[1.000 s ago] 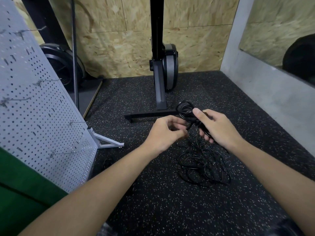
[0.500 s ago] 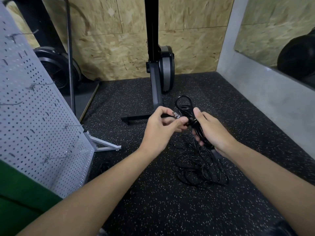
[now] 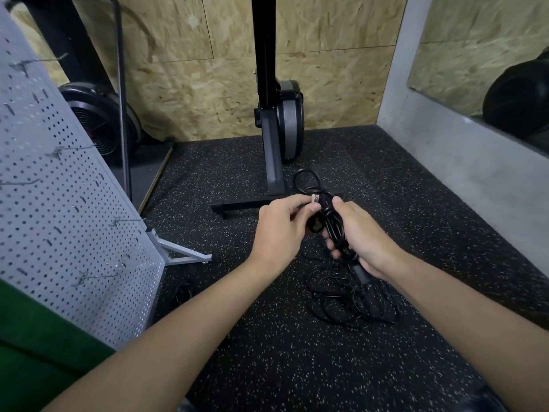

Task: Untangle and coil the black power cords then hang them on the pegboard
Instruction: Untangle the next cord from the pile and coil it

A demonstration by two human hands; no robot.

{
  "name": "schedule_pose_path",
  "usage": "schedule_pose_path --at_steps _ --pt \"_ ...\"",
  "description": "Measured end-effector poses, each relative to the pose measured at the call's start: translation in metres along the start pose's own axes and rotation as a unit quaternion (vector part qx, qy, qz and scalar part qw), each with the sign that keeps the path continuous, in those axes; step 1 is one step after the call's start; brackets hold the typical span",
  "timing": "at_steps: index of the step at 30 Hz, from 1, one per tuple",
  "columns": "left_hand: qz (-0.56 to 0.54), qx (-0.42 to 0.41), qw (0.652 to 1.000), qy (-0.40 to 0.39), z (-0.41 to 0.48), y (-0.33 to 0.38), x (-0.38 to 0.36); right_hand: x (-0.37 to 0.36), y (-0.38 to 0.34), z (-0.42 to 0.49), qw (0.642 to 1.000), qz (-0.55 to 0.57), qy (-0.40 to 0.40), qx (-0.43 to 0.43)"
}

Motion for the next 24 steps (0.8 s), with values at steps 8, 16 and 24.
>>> schedule_pose_path --at_steps 8,16,24 --pt "0.021 -0.007 0.999 0.023 0.001 0.005 0.006 -0.004 -0.002 -0.004 0.985 -0.146 -0.014 0.088" --pt "-0.026 0.051 0.994 0.09 0.0 -0.006 0.016 -0.004 -0.001 -0.006 0.971 -0.215 -0.052 0.091" --pt "0.018 0.056 0.996 0.067 0.006 -0.01 0.016 0.001 0.011 -0.003 0.974 -0.21 -0.064 0.051"
Point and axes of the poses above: each hand's wrist, its own z-axis towards the middle knuckle, its own x-axis out of the back of the hand, y = z × x, the point moved 4 cm from there along z, towards the middle knuckle, and after that the axes turned 14 degrees about x, right-handed, at the moved point
